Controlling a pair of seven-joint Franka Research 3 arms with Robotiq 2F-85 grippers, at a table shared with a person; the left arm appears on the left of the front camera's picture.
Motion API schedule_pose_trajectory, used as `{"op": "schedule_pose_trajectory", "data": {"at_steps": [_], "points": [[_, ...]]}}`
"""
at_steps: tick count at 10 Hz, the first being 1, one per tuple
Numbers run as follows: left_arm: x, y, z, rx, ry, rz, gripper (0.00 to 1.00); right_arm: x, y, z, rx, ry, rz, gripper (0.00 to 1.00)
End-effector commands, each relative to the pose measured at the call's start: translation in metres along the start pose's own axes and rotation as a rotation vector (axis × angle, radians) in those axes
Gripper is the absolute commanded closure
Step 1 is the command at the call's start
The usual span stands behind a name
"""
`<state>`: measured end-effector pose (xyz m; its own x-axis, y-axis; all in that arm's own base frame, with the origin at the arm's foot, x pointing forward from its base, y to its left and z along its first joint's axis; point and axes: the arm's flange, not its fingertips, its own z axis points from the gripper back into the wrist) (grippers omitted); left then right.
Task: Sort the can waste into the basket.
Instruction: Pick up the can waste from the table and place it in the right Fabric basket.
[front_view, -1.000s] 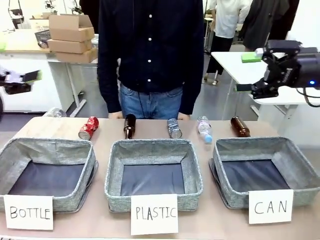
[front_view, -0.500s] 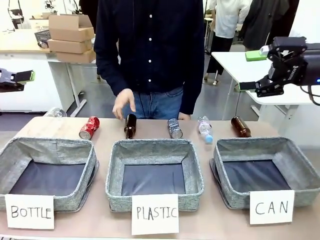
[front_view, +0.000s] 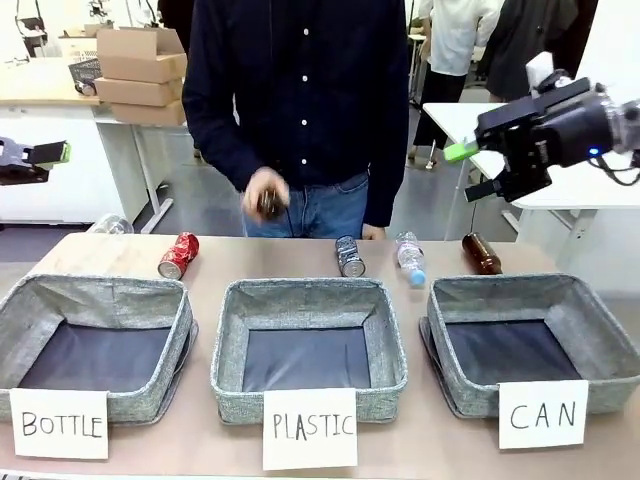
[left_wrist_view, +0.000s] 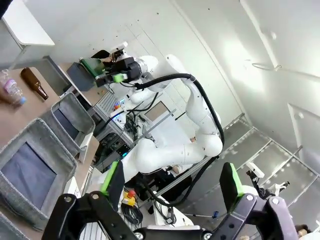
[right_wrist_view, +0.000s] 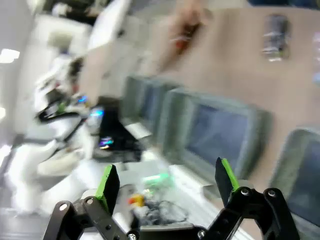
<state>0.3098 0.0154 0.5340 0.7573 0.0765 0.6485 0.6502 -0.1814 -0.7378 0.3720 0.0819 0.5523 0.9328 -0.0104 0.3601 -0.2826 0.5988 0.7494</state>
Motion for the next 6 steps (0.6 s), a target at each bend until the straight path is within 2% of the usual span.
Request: {"op": "schedule_pose_trajectory", "data": {"at_steps": [1,2,3,4,5,6], "points": [[0.002,-0.001,-0.002,-0.023,-0.01,-0.026,0.0,0.04,0.012,-0.024,-0.432,0.034,-0.087,0.0],[0.002,-0.001,-0.002,-0.023,-0.01,-0.026,0.0,0.058,0.013,-0.045,-0.52,0.033,-0.105,0.0],[0.002,-0.001,-0.002,-0.023,-0.01,-0.026,0.0,0.069,0.011,-0.058,-0.553,0.054,-0.109,0.0],[0.002,-0.001,-0.002,-0.023,-0.01,-0.026,0.0,0.069,0.012,-0.059,-0.494,0.046,-0.081,0.0],[0.002,-0.001,-0.002,-0.023,-0.01,-0.026,0.0,0.05,0.014,-0.046,-0.456,-0.028,-0.007,0.0],[0.002,-0.001,-0.002,-0.023,-0.01,-0.026,0.0,0.05,0.014,-0.046,-0.456,-0.028,-0.007,0.0]]}}
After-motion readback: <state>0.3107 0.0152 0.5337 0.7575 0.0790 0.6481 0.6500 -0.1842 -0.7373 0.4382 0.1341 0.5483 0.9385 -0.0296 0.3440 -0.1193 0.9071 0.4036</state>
